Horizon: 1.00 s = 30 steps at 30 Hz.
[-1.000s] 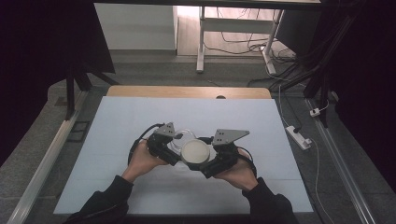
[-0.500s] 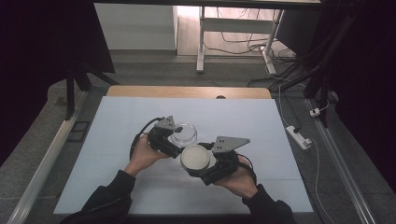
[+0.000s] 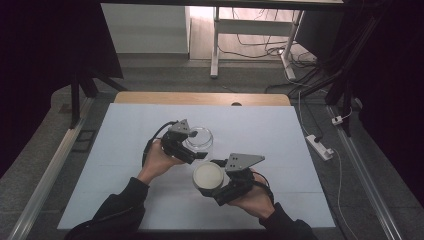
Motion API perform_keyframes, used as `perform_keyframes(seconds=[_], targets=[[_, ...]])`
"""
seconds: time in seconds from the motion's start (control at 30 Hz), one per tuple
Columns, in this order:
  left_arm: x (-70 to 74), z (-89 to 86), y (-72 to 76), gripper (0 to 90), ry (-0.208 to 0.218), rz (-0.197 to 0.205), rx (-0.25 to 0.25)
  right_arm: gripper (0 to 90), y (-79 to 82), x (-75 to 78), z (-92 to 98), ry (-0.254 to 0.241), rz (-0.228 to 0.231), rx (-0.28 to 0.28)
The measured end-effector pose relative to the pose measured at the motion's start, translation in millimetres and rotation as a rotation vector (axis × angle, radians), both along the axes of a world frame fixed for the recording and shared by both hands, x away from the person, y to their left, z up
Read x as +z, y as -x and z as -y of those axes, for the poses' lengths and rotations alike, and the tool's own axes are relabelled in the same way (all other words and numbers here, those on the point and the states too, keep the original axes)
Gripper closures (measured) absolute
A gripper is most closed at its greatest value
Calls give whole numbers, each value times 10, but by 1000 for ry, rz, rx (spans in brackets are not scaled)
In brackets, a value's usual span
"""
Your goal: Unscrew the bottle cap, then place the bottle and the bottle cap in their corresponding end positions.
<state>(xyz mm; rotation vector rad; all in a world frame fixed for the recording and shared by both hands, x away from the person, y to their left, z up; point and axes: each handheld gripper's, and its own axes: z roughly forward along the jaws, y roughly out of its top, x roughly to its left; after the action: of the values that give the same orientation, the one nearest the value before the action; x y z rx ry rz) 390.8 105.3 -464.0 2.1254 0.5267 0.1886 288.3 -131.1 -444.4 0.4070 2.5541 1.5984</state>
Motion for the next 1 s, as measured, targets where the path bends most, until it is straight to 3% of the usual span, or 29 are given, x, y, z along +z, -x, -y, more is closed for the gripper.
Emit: perform_keyframes(seconds=[0.5, 1.0], targets=[[-11, -9, -123, 75, 3, 11, 30, 74, -15, -195, -39, 16, -9, -15], [-88, 40, -278, 75, 1, 9, 56, 73, -87, -386, -85, 43, 10, -29]])
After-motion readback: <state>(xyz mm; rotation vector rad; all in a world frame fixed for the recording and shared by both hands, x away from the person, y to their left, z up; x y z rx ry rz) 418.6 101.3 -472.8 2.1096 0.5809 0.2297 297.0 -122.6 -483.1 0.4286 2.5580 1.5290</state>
